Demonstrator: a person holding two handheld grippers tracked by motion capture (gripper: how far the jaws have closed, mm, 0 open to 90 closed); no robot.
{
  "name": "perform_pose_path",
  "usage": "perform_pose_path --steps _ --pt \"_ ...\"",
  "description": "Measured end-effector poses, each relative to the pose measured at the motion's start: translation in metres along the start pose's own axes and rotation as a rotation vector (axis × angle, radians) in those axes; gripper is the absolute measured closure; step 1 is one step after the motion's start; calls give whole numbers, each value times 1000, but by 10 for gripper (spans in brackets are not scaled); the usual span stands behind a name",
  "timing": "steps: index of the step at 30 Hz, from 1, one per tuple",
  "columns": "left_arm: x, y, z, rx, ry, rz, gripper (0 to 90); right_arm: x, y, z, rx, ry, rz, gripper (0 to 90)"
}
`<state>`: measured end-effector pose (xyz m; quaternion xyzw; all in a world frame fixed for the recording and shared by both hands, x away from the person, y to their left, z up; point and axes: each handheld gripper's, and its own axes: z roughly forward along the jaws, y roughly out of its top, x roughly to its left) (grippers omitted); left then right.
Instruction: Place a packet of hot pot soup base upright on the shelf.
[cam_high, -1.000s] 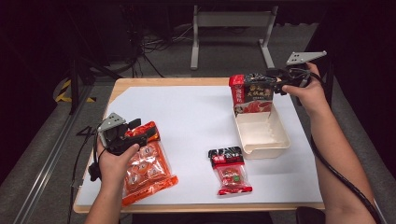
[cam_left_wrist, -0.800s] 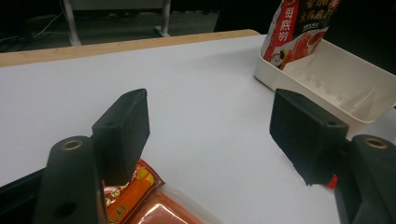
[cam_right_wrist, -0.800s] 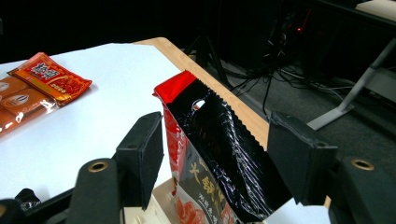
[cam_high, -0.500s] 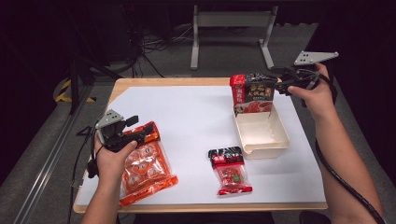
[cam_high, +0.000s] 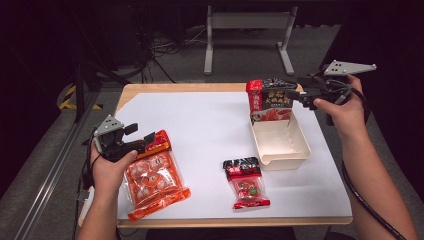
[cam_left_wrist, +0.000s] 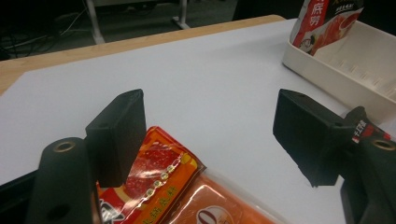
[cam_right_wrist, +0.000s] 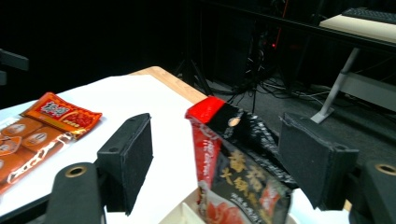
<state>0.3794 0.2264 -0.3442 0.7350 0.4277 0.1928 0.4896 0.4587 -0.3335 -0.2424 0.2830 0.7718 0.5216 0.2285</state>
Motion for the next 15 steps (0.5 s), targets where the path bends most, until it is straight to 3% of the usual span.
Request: perform_pose_path --steps 4,15 --pt "5 -1 -3 13 0 -5 268 8 -2 -1 8 0 -5 272" --pt "16 -1 -10 55 17 13 267 28 -6 1 29 53 -8 317"
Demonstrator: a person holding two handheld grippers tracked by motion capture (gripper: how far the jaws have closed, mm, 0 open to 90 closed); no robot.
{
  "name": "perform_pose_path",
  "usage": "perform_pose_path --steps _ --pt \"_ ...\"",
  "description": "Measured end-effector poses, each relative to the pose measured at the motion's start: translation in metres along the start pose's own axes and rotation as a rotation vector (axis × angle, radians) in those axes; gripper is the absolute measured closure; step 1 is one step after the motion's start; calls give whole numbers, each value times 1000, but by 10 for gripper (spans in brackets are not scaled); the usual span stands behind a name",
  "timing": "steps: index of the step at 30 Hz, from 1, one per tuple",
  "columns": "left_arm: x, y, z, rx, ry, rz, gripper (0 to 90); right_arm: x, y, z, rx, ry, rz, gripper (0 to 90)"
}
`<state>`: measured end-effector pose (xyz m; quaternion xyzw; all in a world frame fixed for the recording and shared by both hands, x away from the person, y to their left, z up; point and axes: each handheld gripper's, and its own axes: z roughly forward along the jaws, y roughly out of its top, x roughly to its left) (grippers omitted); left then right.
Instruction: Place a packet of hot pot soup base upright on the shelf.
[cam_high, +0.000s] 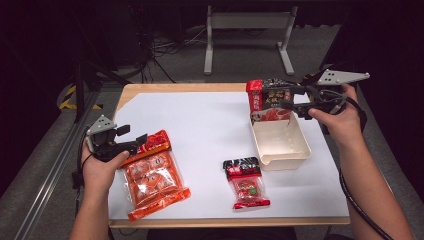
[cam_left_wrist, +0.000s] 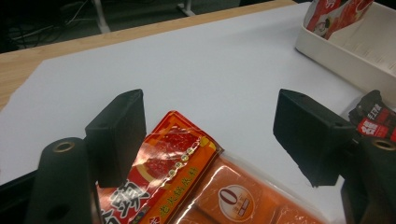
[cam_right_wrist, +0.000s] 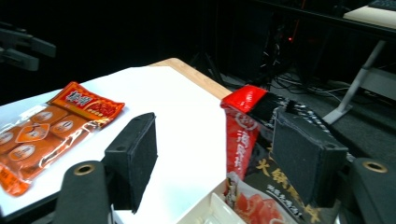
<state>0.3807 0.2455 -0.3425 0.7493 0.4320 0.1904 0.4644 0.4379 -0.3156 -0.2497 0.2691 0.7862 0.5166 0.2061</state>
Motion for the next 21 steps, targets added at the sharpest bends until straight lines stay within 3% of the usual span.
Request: perform_pose_path --steps 12,18,21 --pt "16 -4 -6 23 24 -5 259 19 -10 2 -23 28 8 316" --pt "25 -8 -8 36 37 -15 261 27 -25 7 -48 38 14 305" --pt "28 -10 -7 48 63 -8 261 31 -34 9 -69 42 25 301"
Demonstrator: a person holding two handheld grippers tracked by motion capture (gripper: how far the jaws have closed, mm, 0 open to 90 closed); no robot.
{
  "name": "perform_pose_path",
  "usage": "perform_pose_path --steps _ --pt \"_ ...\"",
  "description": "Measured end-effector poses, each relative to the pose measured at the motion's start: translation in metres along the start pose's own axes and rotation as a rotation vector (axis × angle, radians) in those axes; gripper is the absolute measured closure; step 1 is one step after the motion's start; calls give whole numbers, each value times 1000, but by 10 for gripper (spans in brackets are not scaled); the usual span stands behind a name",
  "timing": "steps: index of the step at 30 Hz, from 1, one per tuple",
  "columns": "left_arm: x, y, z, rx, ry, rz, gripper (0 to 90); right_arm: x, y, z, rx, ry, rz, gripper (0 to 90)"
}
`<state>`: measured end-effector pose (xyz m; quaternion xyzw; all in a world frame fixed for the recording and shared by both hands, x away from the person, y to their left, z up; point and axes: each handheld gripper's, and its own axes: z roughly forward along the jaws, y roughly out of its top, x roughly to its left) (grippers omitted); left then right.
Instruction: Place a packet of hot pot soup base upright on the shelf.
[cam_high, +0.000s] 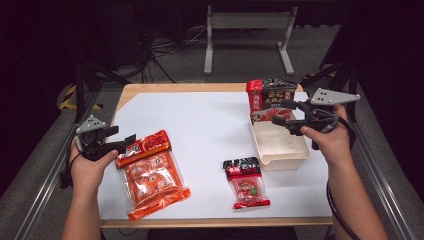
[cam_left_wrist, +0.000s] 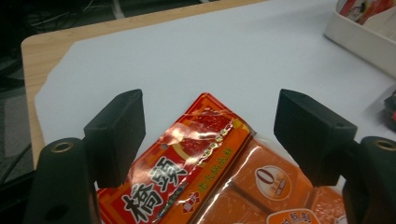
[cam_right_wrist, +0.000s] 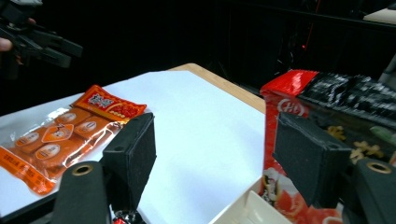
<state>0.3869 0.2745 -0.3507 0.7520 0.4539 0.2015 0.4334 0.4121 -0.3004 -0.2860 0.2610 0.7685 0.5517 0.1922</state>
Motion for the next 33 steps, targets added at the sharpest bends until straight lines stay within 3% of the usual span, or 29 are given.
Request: perform_pose_path --steps 5,8,18,27,33 --pt "4 -2 0 20 27 4 264 7 -16 4 -10 8 14 300" --pt "7 -4 0 21 36 3 263 6 -18 7 18 -2 10 292" --pt "21 -12 1 23 71 -13 268 6 -25 7 29 -28 13 286" --pt "39 -26 6 5 92 -53 286 9 -30 9 43 -23 6 283" --pt "49 -36 13 11 84 -81 287 10 -33 10 48 -22 6 283"
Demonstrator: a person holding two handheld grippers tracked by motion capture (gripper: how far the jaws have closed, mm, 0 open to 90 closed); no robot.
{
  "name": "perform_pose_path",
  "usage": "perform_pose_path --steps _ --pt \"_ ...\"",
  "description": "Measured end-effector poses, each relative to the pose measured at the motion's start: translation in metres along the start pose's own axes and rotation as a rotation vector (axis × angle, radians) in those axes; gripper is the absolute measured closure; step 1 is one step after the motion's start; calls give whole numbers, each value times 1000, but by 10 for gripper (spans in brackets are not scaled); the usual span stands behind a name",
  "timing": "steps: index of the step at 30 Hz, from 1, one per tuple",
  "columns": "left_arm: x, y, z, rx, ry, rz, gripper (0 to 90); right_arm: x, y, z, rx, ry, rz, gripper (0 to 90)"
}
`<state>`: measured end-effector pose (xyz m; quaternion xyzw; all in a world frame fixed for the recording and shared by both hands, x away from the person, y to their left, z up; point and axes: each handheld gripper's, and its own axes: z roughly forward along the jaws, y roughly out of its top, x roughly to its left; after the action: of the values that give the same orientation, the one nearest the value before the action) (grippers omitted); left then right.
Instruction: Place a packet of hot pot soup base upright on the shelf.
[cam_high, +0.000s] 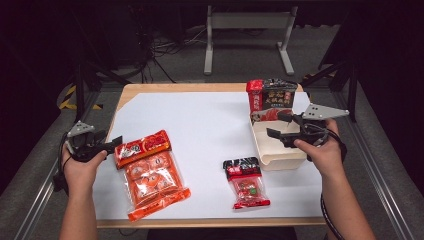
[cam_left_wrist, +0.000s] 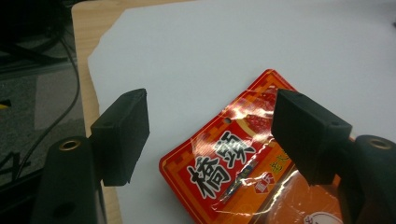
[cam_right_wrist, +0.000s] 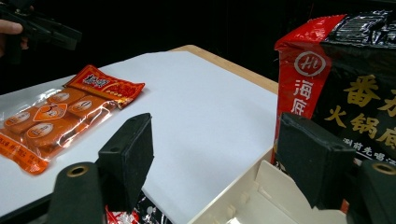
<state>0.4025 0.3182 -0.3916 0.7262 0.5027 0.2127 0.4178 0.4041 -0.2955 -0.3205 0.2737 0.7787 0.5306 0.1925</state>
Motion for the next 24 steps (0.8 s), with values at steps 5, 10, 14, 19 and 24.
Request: perform_pose_path --steps 5,10,14,19,24 --pt "8 -10 9 25 7 -35 291 1 -1 3 5 11 3 278" --pt "12 -17 20 58 -11 -70 289 1 -4 6 17 12 1 274" --pt "14 -21 27 99 -4 -83 289 1 -4 7 20 15 0 273" --pt "16 -26 31 135 3 -113 289 2 -4 8 23 18 -2 273" --pt "17 -28 36 188 9 -123 287 3 -5 9 33 18 -8 270"
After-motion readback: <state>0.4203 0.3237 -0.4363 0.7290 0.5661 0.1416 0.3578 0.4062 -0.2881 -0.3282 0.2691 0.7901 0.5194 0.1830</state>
